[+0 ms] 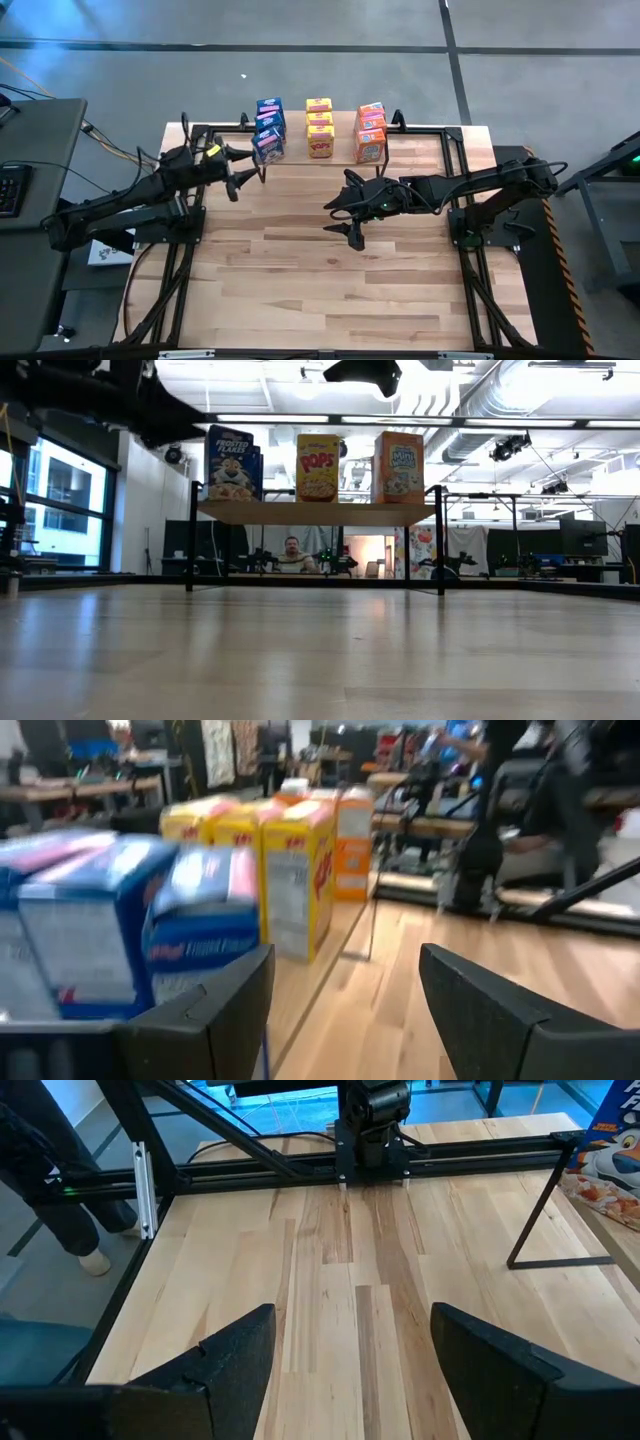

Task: Stack cereal on shelf
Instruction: Put the blue cereal box on the shelf

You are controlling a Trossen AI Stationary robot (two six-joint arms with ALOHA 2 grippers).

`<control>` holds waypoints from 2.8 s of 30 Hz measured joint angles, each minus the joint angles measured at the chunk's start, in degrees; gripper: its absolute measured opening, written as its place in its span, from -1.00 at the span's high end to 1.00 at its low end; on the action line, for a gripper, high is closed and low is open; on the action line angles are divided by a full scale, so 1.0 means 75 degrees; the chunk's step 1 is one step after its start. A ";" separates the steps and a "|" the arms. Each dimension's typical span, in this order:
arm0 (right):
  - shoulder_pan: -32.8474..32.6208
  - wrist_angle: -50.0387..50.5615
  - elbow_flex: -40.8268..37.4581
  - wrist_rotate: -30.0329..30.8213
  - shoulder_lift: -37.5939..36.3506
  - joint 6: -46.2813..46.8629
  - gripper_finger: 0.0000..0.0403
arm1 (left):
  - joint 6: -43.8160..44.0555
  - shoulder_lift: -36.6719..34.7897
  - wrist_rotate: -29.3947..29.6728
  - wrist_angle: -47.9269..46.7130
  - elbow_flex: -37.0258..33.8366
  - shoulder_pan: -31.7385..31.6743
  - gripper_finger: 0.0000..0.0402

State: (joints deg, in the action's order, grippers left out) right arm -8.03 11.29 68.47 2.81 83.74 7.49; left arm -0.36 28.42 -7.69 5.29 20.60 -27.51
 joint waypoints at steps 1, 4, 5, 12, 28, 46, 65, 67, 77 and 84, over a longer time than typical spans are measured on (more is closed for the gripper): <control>0.0000 0.0000 0.0000 -0.0002 0.0000 0.0000 -0.29 | -0.0022 0.0003 0.0113 -0.0156 0.0000 0.0024 -0.20; 0.0000 0.0000 0.0000 -0.0003 0.0000 0.0000 -0.29 | -0.0014 0.0007 0.0533 -0.0569 0.0000 0.0078 -0.20; 0.0000 0.0002 0.0000 -0.0003 0.0000 0.0000 -0.29 | 0.0026 0.0009 0.0707 -0.0681 0.0000 0.0094 -0.20; 0.0000 0.0001 0.0000 -0.0001 0.0000 0.0000 -0.29 | 0.0163 0.0098 0.1621 -0.0832 0.0000 0.0097 -0.20; -0.0001 0.0001 0.0000 0.0000 0.0000 0.0000 -0.29 | 0.0232 0.1323 0.2121 0.0480 -0.0003 0.0096 -0.20; -0.0001 0.0003 0.0000 0.0000 0.0000 0.0000 -0.29 | 0.0220 0.0455 0.2512 0.0553 0.0195 0.0117 -0.20; -0.0002 0.0003 0.0000 0.0000 0.0000 -0.0002 -0.29 | -0.0380 0.0904 0.2170 0.0310 0.0440 0.2003 -0.20; 0.0000 0.0003 0.0000 0.0000 0.0000 0.0000 -0.29 | -0.0376 0.1121 0.2379 0.0304 0.0440 0.2169 -0.20; 0.0000 0.0003 0.0000 0.0000 0.0000 -0.0003 -0.29 | 0.0024 0.2355 0.3633 0.0293 0.0440 0.2355 -0.20; -0.0001 0.0003 0.0000 0.0000 0.0000 -0.0003 -0.29 | 0.0182 0.2835 0.4411 0.0321 0.0440 0.2352 -0.20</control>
State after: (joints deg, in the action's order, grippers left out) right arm -8.04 11.31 68.47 2.81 83.74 7.46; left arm 1.00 49.69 25.40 7.69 23.90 -9.87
